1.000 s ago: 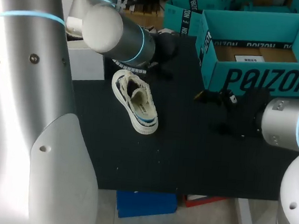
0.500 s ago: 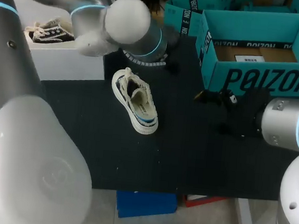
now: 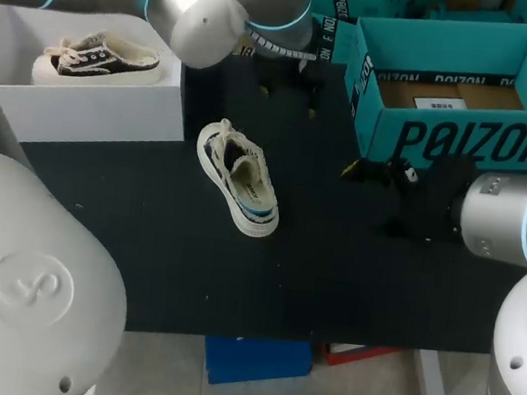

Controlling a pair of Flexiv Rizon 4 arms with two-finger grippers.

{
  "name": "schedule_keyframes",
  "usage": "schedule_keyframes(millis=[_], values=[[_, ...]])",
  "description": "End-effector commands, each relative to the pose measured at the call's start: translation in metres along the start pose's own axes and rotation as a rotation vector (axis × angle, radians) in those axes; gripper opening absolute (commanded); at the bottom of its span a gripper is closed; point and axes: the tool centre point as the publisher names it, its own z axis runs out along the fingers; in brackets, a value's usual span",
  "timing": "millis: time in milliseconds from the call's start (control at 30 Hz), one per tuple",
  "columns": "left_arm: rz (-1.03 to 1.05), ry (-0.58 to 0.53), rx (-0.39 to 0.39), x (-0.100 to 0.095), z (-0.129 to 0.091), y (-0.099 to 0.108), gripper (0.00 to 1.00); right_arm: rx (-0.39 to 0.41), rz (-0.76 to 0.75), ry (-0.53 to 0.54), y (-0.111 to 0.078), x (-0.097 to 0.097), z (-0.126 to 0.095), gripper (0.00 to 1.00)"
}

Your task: Take the shoe out of the shoebox, open the shoe tongue, remove and reinsert the insole, then place the shoe into the shoebox

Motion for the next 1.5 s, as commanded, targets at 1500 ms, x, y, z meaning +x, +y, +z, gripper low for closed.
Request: schedule_keyframes(millis=[1500], values=[[0.601,0.201,-0.383,0.084,-0.057,0.114,1.00,0.031,0.008,0.010,0.002,-0.005,-0.004,1.00]])
